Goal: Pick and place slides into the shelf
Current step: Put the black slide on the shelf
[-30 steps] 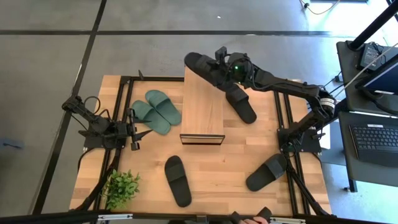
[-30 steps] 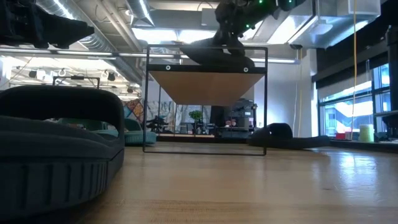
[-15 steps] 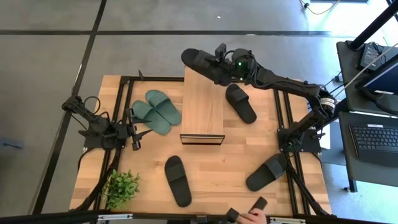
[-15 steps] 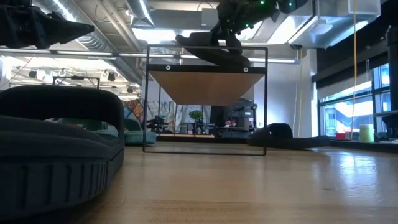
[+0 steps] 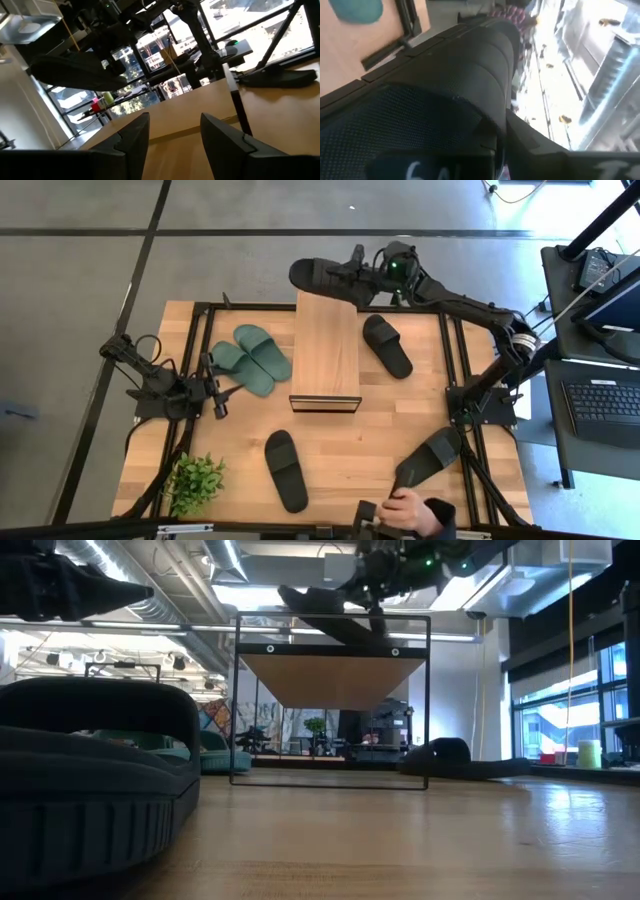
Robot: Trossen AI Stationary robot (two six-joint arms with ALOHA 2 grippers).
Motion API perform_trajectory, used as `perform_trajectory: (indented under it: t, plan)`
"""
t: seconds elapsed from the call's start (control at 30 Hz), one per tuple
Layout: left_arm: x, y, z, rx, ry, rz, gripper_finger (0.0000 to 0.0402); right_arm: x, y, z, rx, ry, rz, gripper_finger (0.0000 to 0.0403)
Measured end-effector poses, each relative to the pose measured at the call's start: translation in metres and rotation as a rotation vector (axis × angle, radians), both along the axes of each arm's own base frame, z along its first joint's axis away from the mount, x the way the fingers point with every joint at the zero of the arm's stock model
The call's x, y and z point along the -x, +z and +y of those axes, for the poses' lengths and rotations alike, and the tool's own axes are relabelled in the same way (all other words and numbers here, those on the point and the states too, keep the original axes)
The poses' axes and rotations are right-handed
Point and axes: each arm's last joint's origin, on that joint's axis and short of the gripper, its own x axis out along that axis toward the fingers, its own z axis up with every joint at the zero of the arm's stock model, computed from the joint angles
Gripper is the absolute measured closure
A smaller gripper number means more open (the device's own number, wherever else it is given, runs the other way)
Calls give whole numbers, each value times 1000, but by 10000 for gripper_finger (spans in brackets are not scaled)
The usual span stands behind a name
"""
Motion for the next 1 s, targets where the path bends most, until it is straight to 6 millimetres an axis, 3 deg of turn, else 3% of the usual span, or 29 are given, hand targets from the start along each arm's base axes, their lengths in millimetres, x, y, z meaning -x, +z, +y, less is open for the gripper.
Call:
perform_trajectory:
  t: [0.4, 0.7, 1.0]
  plan:
    - [0, 0, 1, 7, 37, 4, 233, -31, -37, -37, -83, 18, 131, 388]
    - [0, 0, 1, 8, 44, 4, 233, -40, -55, -46, -95, -6, 197, 388]
    - [0, 0, 1, 8, 44, 5, 233, -38, -57, -47, -82, -31, 226, 388]
